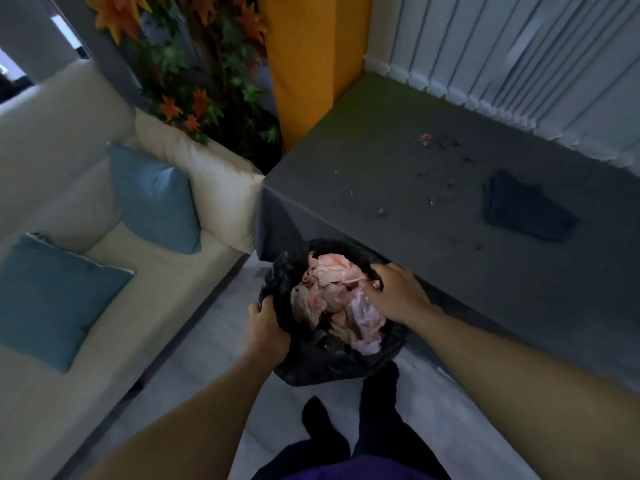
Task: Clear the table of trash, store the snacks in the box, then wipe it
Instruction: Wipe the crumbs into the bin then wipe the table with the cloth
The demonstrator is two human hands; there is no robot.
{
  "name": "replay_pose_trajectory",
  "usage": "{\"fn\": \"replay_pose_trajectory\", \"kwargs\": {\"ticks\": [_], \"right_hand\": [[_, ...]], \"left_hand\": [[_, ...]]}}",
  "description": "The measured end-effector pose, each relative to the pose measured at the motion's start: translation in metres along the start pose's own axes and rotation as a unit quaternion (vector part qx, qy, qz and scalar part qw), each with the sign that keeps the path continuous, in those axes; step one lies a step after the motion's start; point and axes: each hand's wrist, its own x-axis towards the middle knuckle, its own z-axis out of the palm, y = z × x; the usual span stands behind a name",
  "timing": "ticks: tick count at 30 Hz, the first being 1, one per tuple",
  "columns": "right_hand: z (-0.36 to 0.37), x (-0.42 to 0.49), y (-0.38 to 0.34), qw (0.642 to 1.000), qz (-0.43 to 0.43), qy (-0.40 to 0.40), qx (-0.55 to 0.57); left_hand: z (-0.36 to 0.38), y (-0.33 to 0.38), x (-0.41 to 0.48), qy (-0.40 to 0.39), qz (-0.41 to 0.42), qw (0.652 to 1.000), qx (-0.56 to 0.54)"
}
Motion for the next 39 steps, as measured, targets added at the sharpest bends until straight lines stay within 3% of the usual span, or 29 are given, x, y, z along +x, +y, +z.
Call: {"fn": "replay_pose_trajectory", "kwargs": {"ticks": [10,18,26,29,36,39], "right_hand": [[-0.026,-0.002,0.06,0.996,0.011,0.08,0.027],[-0.075,0.019,0.135,0.984,0.058,0.165,0.024],[-0.123,0.064,0.201,0.976,0.082,0.201,-0.017],[-0.143,0.087,0.223,0.975,0.117,0.183,-0.037],[-0.171,0.122,0.271,0.982,0.167,0.039,-0.074],[-0.167,0.126,0.278,0.977,0.15,0.066,-0.135]], "left_hand": [[0.036,0.029,0.011,-0.004,-0.087,0.996,-0.015],[0.073,0.06,0.022,0.019,-0.105,0.992,-0.07],[0.099,0.085,0.031,0.047,-0.13,0.987,-0.082],[0.103,0.095,0.04,0.055,-0.117,0.989,-0.072],[0.11,0.117,0.056,0.057,-0.086,0.993,-0.054],[0.114,0.119,0.058,0.044,-0.094,0.991,-0.084]]}}
